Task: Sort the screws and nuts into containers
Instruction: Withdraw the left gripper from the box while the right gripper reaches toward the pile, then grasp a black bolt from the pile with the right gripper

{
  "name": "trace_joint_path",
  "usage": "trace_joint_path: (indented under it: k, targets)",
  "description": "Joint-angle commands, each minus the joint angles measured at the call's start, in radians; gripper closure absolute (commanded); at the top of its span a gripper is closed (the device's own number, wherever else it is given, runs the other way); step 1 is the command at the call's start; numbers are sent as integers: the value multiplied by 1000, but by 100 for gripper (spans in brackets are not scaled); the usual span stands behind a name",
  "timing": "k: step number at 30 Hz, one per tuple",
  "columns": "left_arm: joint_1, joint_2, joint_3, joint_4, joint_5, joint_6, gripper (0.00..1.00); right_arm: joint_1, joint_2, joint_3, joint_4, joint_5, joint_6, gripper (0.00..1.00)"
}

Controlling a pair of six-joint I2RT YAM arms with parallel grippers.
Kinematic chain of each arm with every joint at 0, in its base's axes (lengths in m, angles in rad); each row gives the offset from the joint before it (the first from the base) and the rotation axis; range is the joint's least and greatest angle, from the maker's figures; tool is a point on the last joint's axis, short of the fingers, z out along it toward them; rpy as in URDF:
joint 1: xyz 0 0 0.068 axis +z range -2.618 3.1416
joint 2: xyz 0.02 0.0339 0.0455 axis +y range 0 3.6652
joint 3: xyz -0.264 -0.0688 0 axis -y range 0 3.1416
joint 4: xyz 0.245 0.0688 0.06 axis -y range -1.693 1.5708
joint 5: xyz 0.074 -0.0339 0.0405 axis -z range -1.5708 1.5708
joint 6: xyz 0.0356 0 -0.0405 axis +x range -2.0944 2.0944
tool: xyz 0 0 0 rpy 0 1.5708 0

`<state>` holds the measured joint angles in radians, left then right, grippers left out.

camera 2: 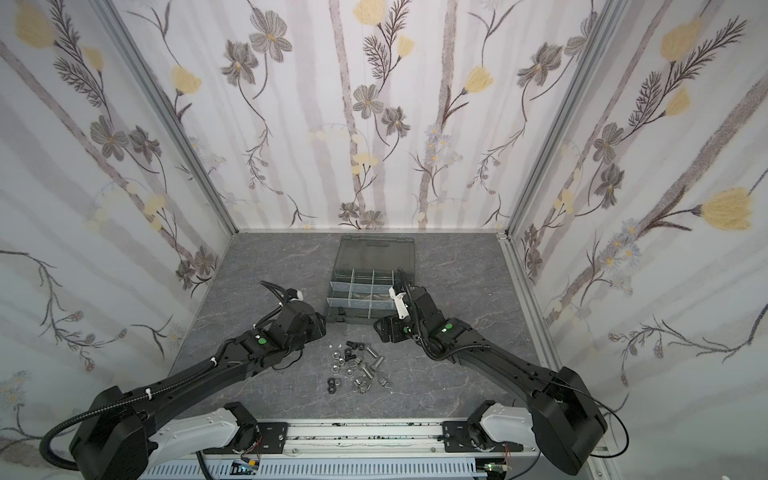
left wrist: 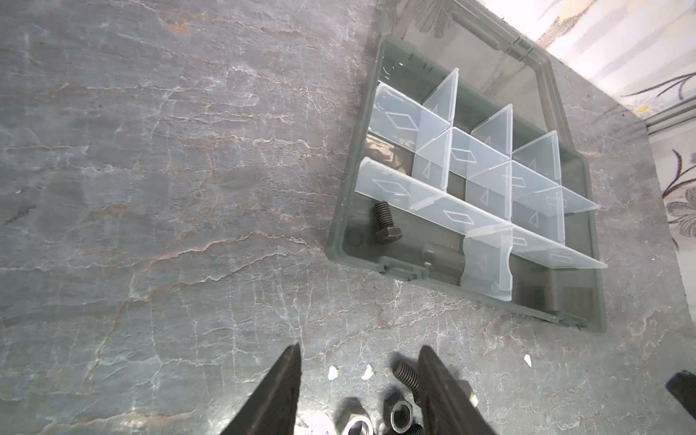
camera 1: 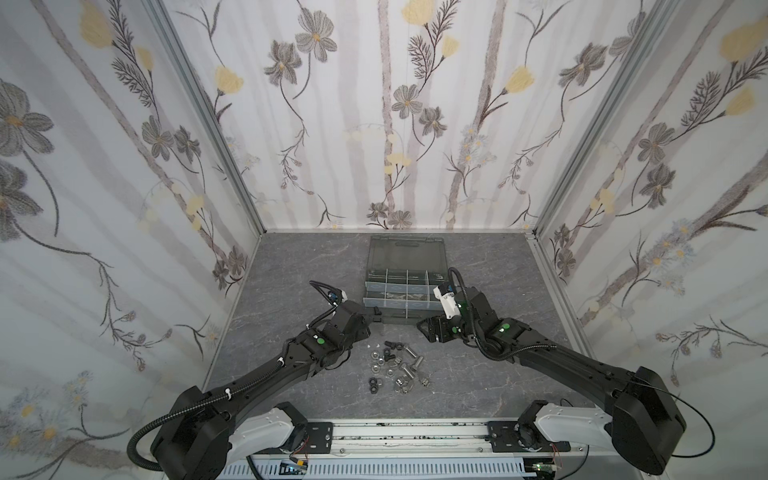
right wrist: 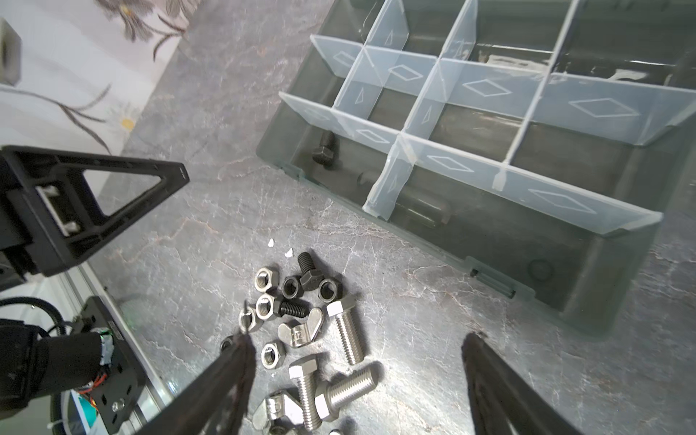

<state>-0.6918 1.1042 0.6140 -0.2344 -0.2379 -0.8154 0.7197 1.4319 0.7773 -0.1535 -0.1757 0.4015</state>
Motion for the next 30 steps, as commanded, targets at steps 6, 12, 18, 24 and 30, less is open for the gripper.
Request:
trace_joint_path:
  k: [6,12,18,24,30]
  targets:
    - [1,-82,-83,10,-33,-86,47,84,157,126,-56,43,-119,32]
    - [2,-135,-111,10,-40,-109,47,140,295,200,-92,45,-161,49]
    - [1,-200,-157,10,-49,-146,47,183,395,266,-132,59,-197,53]
    - [1,-275,-199,9,-52,-172,47,202,460,304,-149,60,-215,55]
    - [1,-319,-220,10,-58,-182,47,210,498,328,-160,61,-237,55]
